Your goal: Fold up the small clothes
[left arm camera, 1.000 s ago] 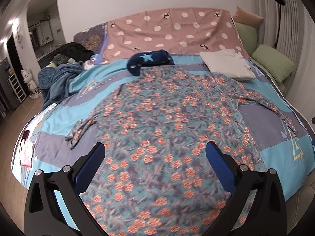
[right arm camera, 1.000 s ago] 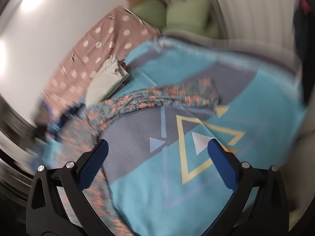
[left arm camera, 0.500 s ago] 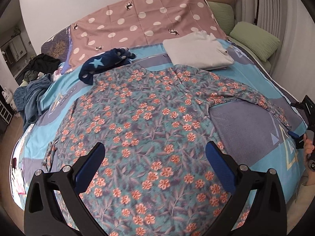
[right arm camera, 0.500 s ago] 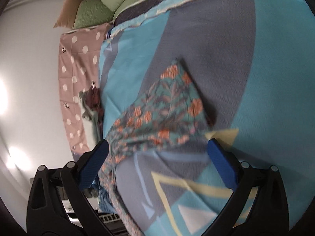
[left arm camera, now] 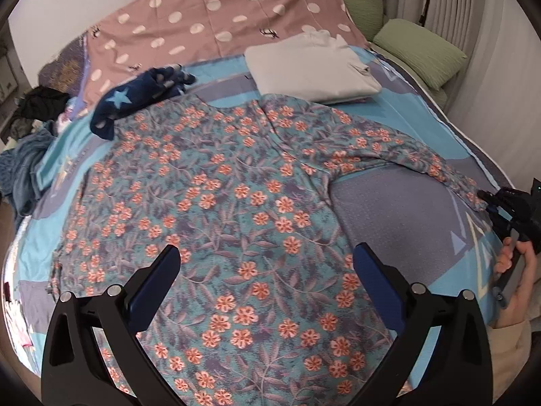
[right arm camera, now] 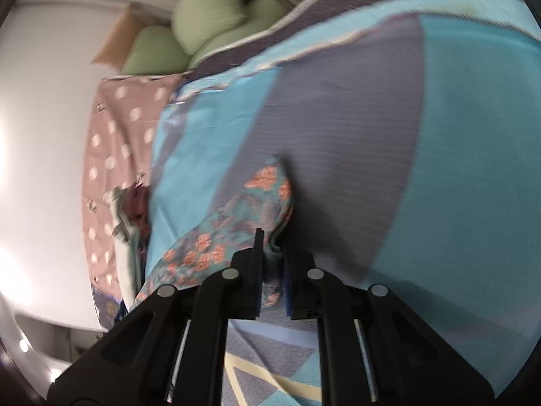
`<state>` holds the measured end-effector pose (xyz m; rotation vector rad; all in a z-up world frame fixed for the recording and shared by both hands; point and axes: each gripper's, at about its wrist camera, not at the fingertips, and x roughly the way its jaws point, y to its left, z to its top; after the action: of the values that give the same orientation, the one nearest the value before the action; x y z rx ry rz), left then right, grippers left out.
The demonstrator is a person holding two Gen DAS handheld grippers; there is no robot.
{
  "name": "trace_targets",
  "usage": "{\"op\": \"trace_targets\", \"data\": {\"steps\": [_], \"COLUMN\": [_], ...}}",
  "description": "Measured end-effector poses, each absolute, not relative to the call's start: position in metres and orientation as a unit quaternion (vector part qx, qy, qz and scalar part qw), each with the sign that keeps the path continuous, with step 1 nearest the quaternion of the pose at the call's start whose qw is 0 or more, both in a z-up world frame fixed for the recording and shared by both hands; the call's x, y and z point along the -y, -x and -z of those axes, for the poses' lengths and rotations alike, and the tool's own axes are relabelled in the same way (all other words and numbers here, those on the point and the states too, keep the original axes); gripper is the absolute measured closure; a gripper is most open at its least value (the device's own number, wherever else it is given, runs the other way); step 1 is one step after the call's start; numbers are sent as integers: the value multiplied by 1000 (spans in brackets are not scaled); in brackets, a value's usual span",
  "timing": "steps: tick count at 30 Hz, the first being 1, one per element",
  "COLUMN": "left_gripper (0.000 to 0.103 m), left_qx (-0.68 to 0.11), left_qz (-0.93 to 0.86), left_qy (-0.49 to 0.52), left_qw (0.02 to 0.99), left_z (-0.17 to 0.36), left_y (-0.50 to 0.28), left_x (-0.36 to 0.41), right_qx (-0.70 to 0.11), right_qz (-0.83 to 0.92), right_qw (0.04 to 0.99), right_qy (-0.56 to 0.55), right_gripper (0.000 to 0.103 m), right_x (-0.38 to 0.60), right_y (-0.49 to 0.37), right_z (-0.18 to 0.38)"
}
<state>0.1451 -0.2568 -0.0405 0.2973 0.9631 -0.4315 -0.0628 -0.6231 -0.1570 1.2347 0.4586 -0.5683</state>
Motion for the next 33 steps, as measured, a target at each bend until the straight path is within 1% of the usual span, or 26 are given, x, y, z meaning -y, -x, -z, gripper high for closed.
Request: {"op": "trace_targets", "data": {"steps": [3,5,6,8,10,13,16,17,18,20,22,24,25,26,28,29,30,31,32,33], "left_gripper": [1,1,1,1,1,1,2,7,9,16,18,19,28,47,73,78,80,92,97,98], "left_qx": [-491,-492,-483,-480,-498,-550,-604,-621,-629,-619,-606,-603,-601,-598,-596,-599,-607,-613,-616,-612], "left_qz": [283,302,314,336,382,448,485,484,483,493,490,486,483,481,460,455,456,462,467,467], "left_qy": [-107,-89,-80,-68,-43,5,96,122,153,155,125,130,138,147,153,160,178,189,195,200], "left_qw": [817,812,813,808,777,705,625,605,589,591,614,619,621,624,640,639,625,613,604,606], "left_z": [36,29,24,20,26,50,80,88,95,96,93,92,92,88,90,93,98,101,103,101], "left_y": [-158,-167,-173,-182,-194,-213,-235,-241,-247,-248,-242,-240,-239,-239,-240,-242,-246,-246,-246,-245], "left_x": [263,268,273,284,303,336,363,368,372,380,386,385,382,377,370,367,363,361,358,353], "right_qx": [-218,-230,-239,-250,-261,-267,-272,-275,-278,-281,-282,-286,-287,-288,-288,-288,-288,-290,-292,-293], "right_qz": [246,226,222,216,209,193,178,179,175,172,171,179,183,184,174,172,170,171,173,172], "right_qw": [836,889,906,922,931,937,940,940,940,941,943,941,940,940,941,941,941,939,937,937], "right_qy": [-439,-324,-269,-200,-144,-114,-102,-96,-89,-74,-47,-9,5,16,31,41,54,69,82,86], "right_gripper": [94,94,94,94,94,94,94,94,94,94,94,94,94,94,94,94,94,94,94,94], "right_x": [594,558,537,506,476,444,421,415,407,396,382,368,362,357,345,339,332,325,319,317], "right_y": [40,19,9,-5,-21,-35,-42,-45,-47,-50,-51,-56,-58,-59,-60,-61,-62,-62,-62,-62], "right_z": [115,84,72,61,56,56,59,60,60,59,56,56,56,57,58,58,59,60,62,63]}}
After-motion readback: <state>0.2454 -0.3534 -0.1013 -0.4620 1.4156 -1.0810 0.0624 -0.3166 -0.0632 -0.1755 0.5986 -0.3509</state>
